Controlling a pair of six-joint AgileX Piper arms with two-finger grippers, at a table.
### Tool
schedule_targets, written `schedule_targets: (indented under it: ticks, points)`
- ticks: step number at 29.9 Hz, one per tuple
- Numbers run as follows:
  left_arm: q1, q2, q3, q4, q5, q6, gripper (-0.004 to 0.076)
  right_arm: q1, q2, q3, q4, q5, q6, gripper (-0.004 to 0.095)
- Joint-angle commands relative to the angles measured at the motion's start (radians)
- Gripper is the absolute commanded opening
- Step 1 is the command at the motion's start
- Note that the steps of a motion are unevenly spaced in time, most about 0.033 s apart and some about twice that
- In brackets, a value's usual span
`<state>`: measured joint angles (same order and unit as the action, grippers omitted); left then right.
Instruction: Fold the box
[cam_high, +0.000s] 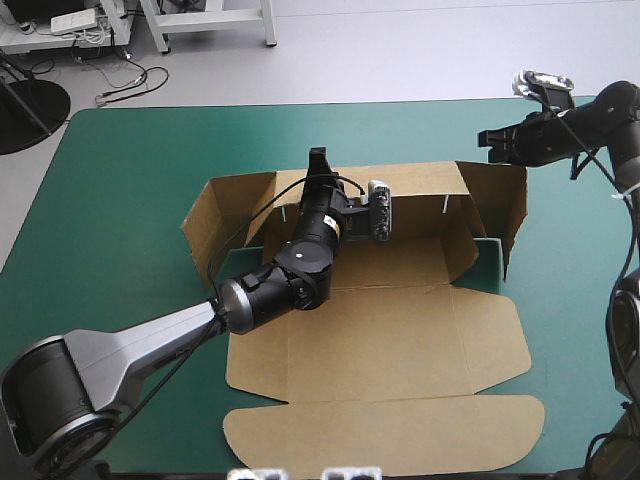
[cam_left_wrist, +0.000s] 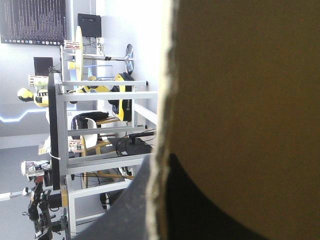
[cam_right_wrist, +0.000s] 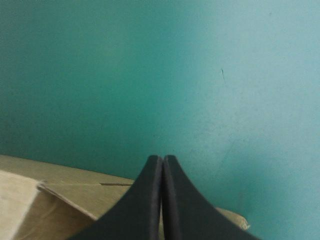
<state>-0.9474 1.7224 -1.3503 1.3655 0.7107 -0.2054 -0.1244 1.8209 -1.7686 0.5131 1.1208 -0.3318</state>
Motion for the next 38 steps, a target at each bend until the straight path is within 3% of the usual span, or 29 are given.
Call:
schedule_targets:
  ticks: [1,8,13,21,27,33,38]
  points:
    - [-0.009,-0.047,-0.025,0.052,0.031,-0.02,-0.001,-0.002,-0.031,-0.032,0.014,0.025,-0.002,-0.0018]
    - [-0.009,-0.047,-0.025,0.051,0.041,-0.02,-0.001,-0.002,-0.052,-0.021,-0.015,0.131,-0.023,-0.0019]
    - [-0.009,-0.047,-0.025,0.051,0.038,-0.02,-0.001,-0.002,-0.1,0.096,0.084,0.123,-0.114,-0.0018]
    - [-0.009,-0.047,-0.025,0.013,0.038,-0.018,-0.001,-0.002,-0.256,0.393,0.181,-0.047,-0.281,-0.0019]
    - [-0.009,-0.045,-0.025,0.012,0.038,-0.018,-0.001,-0.002,-0.341,0.599,0.412,-0.222,-0.509,-0.0019]
    - [-0.009,-0.039,-0.025,-0.021,0.042,-0.013,-0.001,-0.002,-0.375,0.741,0.546,-0.258,-0.712,-0.0018]
    - [-0.009,-0.014,-0.025,-0.023,0.051,0.024,-0.001,-0.002,-0.393,0.771,0.517,-0.251,-0.771,-0.0008]
